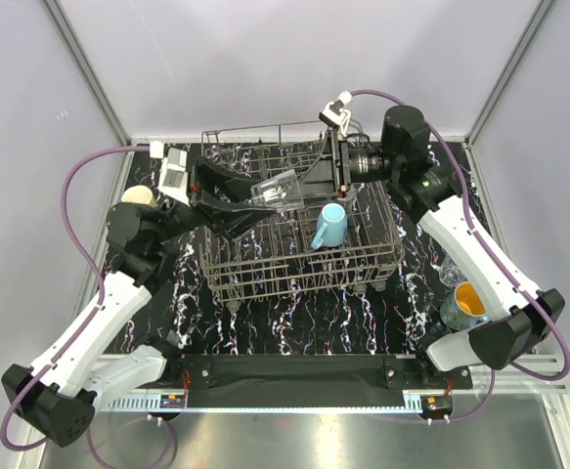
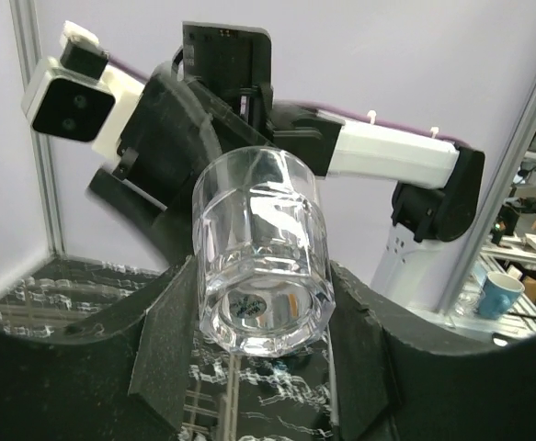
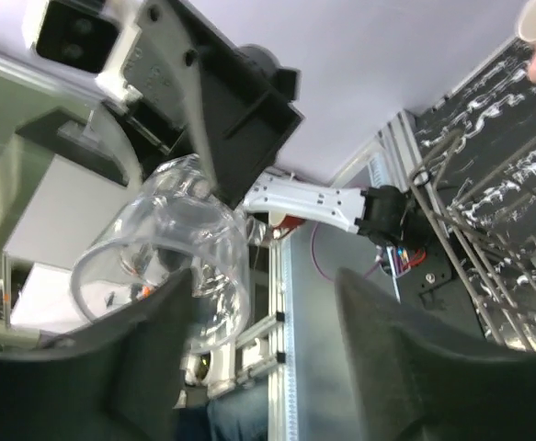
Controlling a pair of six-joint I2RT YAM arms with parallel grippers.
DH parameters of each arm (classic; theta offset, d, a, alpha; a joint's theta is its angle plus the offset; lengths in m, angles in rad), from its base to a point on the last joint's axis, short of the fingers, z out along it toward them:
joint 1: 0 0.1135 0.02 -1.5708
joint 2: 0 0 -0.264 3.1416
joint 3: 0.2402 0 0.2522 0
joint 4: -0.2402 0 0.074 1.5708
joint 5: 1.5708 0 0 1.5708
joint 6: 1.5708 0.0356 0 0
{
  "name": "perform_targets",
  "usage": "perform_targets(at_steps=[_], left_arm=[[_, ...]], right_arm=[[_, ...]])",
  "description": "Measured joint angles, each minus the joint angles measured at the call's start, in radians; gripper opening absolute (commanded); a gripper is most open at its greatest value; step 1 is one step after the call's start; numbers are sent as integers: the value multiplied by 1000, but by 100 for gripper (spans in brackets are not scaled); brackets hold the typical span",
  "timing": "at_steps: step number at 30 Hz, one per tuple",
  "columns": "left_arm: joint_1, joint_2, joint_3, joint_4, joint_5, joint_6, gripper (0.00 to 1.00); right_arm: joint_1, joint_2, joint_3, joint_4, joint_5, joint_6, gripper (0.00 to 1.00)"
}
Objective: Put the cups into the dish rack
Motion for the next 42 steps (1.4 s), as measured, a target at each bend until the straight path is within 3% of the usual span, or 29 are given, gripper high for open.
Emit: perform_targets(at_steps=[3,10,16,21,28,35,42], left_arm=[[0,-4,62,-140,-15,29,0],[-3,49,392,-774,-150,175,0],[-4,130,550,-1185,-322,210,0],[-4,243,626,-1465,-447,209,0],[-29,412,657,-1687,-545,158,0],[-130,620,829,-1881,-683,82,0],[-190,731,891,-1973,-789,-11,0]], right_arm=[[4,20,87,-232,71,-150,100],[2,25,337,-737,577,-468,100],[-19,-37,273,-951,1012,-594,100],[-31,-79,150,-1025,1253,-647,100],[-62,-138,30,-1035,1306,-674,100],[-64,-191,19,-1034,1304,-690,100],[-64,-204,19,-1033,1287,-700,100]])
